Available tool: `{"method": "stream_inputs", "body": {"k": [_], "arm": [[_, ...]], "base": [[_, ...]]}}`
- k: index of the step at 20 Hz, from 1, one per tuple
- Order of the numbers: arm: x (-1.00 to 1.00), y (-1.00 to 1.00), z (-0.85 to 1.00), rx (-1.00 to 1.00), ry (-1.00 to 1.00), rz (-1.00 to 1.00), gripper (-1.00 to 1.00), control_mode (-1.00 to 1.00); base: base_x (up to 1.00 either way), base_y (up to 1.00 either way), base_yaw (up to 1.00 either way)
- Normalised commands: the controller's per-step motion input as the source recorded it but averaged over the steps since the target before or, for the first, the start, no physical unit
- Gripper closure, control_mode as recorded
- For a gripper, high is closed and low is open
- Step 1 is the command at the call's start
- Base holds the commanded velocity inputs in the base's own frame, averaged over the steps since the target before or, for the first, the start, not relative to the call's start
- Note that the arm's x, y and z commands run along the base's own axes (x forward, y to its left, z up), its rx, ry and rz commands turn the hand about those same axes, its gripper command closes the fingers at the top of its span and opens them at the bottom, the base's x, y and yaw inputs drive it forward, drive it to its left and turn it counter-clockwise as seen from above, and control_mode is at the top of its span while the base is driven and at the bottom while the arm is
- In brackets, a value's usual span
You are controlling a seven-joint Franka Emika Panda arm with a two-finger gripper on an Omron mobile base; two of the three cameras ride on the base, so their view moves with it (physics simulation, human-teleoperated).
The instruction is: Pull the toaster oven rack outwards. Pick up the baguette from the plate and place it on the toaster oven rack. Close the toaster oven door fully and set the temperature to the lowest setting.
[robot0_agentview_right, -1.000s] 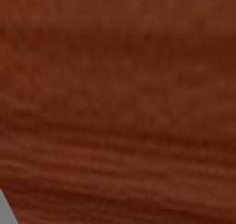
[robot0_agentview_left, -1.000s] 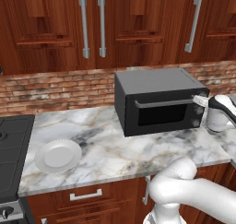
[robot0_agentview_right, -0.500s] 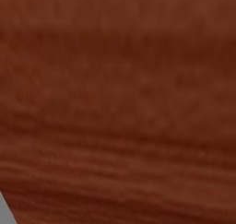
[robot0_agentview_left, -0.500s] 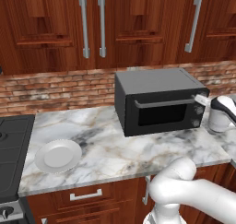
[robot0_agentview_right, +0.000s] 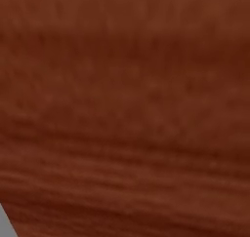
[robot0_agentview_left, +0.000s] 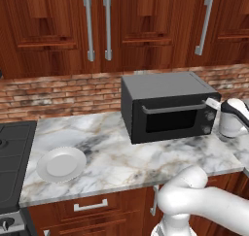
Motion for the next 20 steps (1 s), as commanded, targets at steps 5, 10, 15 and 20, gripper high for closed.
{"method": "stream_inputs", "body": {"k": [5, 10, 15, 20], "arm": [[-0.22, -0.05, 0.13, 0.00, -0.02, 0.00, -1.00, -1.00], [-0.46, -0.20, 0.33, 0.00, -0.09, 0.00, -1.00, -1.00], [-0.28, -0.21, 0.39, 0.01, -0.09, 0.04, -1.00, -1.00], [0.00, -0.26, 0.37, 0.00, -0.02, 0.06, -1.00, -1.00]], "base": [[0.00, 0.00, 0.00], [0.00, 0.00, 0.00], [0.00, 0.00, 0.00], [0.00, 0.00, 0.00]]}}
